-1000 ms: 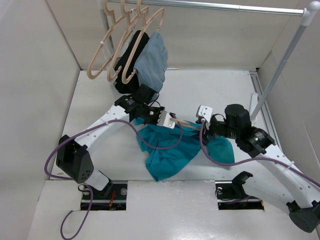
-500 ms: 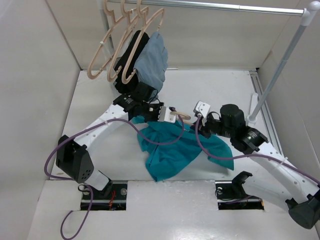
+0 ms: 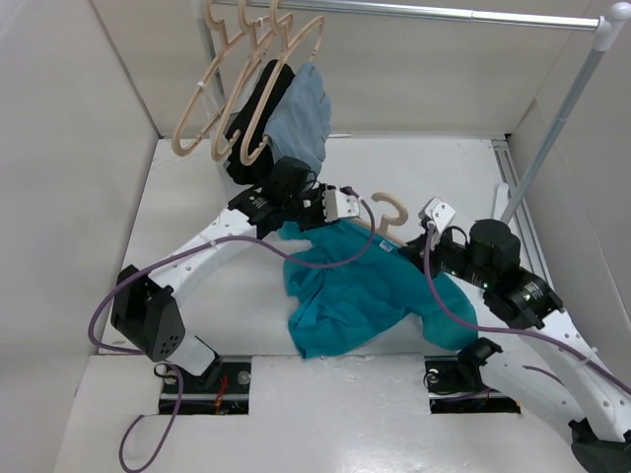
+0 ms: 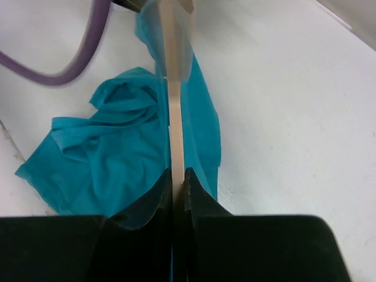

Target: Place the t-shirt on the hanger

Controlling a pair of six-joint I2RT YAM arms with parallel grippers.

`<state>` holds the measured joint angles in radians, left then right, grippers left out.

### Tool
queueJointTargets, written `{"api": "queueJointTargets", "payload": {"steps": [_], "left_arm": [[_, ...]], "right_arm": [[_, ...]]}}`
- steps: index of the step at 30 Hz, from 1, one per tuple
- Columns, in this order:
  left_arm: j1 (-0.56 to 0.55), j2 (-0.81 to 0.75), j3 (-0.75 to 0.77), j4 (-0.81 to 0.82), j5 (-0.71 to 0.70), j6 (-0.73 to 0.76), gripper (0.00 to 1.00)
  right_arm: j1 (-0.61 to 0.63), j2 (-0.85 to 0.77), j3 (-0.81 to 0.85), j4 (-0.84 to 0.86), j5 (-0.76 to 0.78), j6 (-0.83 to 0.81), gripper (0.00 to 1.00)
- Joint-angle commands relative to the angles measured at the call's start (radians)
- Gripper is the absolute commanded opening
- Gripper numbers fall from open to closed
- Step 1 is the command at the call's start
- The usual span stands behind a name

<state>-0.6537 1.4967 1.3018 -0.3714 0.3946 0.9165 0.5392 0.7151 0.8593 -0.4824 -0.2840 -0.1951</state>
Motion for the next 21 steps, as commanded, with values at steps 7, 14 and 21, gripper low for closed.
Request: {"api": "queueJointTargets", "payload": {"steps": [7, 14, 21], "left_arm": [[0.046, -0.030, 0.023, 0.134, -0.171, -0.206, 0.64], [0.028, -0.049, 0.105, 0.144, -0.117, -0.364, 1.00], [0.028, -0.079, 0.148, 0.100, -0.085, -0.425, 1.00]], "right_arm": [[-0.030, -0.032, 0.026, -0.143, 0.144, 0.062, 0.00], [-0.030, -0.013, 0.128, -0.179, 0.244, 0.103, 0.00], [-0.050, 0.090, 0.400, -0.341, 0.462, 0.103, 0.00]]}}
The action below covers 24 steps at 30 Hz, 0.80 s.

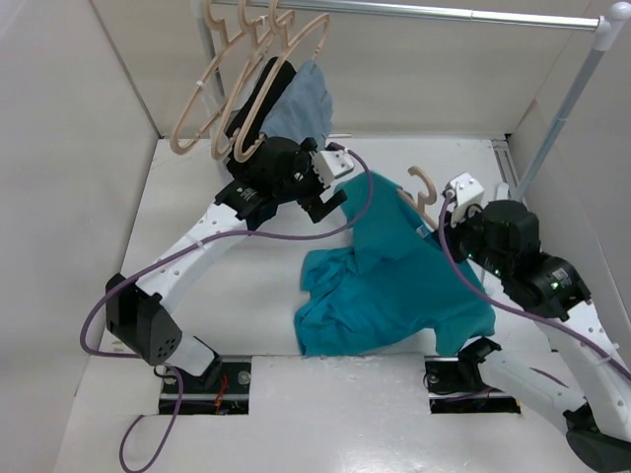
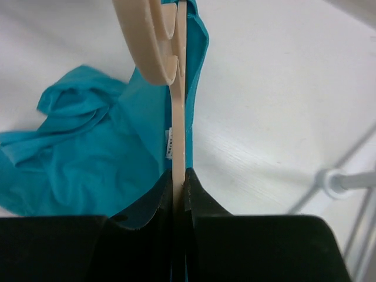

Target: Place the t-shirt on the hanger

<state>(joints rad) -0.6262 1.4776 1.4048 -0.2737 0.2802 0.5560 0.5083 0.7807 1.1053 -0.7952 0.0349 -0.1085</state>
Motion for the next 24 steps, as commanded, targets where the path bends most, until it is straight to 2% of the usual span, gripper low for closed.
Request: {"api": "queueJointTargets", "payload": {"steps": [1, 6, 9, 13, 18, 24], "left_arm": [[0.000, -0.069, 0.045, -0.027, 0.045, -0.079, 1.00], [-0.009, -0.092, 0.016, -0.059, 0.086, -0.093, 1.00], [-0.009, -0.114, -0.007, -0.059, 0.086, -0.093, 1.00], [-0.009, -0.140, -0.041, -0.059, 0.086, -0.093, 1.00], [-0.009, -0.204, -0.092, -0.059, 0.076, -0.084, 1.00], [-0.009, -0.249, -0.158, -0.027, 0.066, -0.073, 1.00]], "right_arm": [[-0.028, 0.044, 0.204, -0.080, 0.172, 0.016, 0.00], [-0.096, 0.196, 0.581, -0.174, 0.319, -0.043, 0.00], [-0.096, 0.314, 0.712, -0.183, 0.377, -0.101, 0.00], [-0.135, 0.459, 0.951, -0.183, 0.376, -0.151, 0.00], [-0.197, 0.584, 1.108, -0.183, 0.344, -0.186, 0.00], [-0.304, 0.680, 1.228, -0.183, 0.232, -0.195, 0.00]]}}
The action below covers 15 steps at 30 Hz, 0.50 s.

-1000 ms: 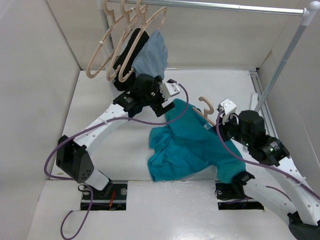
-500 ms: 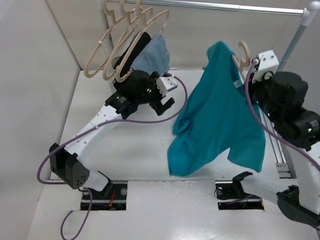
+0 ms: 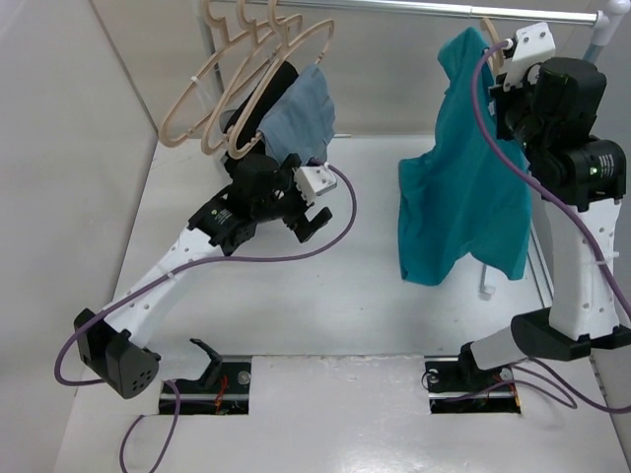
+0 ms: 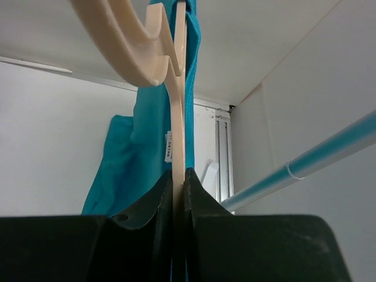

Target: Place the t-shirt on the hanger

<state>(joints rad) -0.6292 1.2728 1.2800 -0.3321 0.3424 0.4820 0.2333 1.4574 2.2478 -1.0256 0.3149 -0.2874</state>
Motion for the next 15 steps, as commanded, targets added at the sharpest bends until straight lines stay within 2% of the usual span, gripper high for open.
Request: {"api": "queueJointTargets", "payload": {"steps": [1, 3, 8, 15], "left_arm": [[-0.006, -0.055, -0.033, 0.031, 0.004, 0.001, 1.00], [-0.006, -0.064, -0.063, 0.041, -0.005, 0.013, 1.00], [-0.006, -0.093, -0.102, 0.071, -0.028, 0.023, 1.00], [-0.006, -0.112, -0.151, 0.091, -0.037, 0.032, 1.00]], "right_arm": [[-0.029, 0.017, 0.096, 0.047, -0.048, -0.016, 0.00], [-0.051, 0.017, 0.096, 0.076, -0.048, -0.016, 0.00], [-0.111, -0.017, 0.069, 0.131, -0.158, -0.004, 0.00], [-0.111, -0.191, -0.217, 0.297, -0.309, 0.007, 0.00]]}}
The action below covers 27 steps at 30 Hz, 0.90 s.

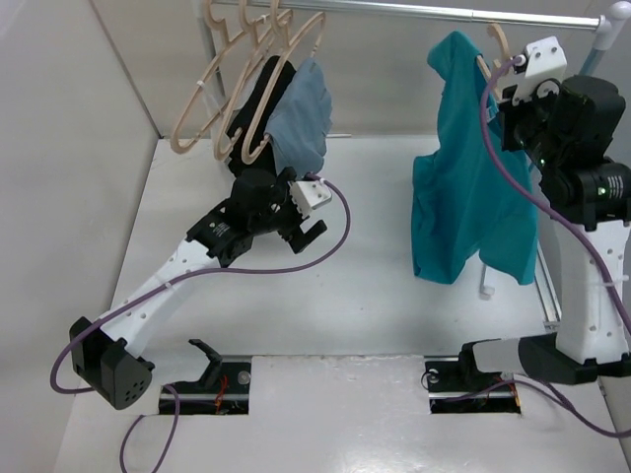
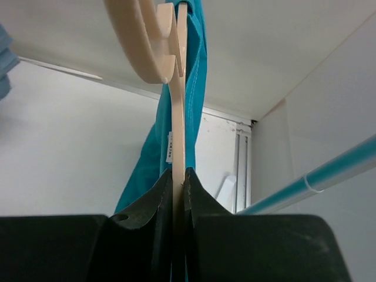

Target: Place the t-shirt on the hanger

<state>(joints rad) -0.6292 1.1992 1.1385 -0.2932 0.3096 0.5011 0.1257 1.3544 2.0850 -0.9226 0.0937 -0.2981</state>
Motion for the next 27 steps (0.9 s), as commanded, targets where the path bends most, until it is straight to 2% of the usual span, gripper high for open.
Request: {"api": "queueJointTargets", "payload": {"steps": [1, 3, 9, 16, 18, 24, 27], "left_arm": [[-0.006, -0.038, -0.010, 0.052, -0.013, 0.013, 1.00], [-0.006, -0.038, -0.010, 0.052, -0.014, 0.013, 1.00], [-0.006, -0.038, 0.000, 0.052, -0.004, 0.013, 1.00], [-0.006, -0.038, -0.010, 0.062, -0.004, 0.013, 1.00], [-0.006, -0.047, -0.019, 0.062, -0.004, 0.022, 1.00], [-0.006, -0.056, -0.039, 0.071, -0.014, 0.022, 1.00], [-0.006, -0.056, -0.049, 0.071, -0.023, 0.022, 1.00]], "right_arm": [[-0.003, -0.109, -0.080, 0.235, -0.098, 0.017, 0.00], [-0.003, -0.155, -0.131, 0.264, -0.098, 0.039, 0.00], [-0.003, -0.155, -0.080, 0.274, 0.096, 0.057, 0.00], [-0.003, -0.060, 0.001, 0.283, 0.290, 0.057, 0.00], [-0.003, -0.051, -0.008, 0.336, 0.327, 0.057, 0.00], [-0.050, -0.018, -0.063, 0.370, 0.314, 0.085, 0.00], [-0.101, -0.027, -0.140, 0.396, 0.239, 0.112, 0.00]]}}
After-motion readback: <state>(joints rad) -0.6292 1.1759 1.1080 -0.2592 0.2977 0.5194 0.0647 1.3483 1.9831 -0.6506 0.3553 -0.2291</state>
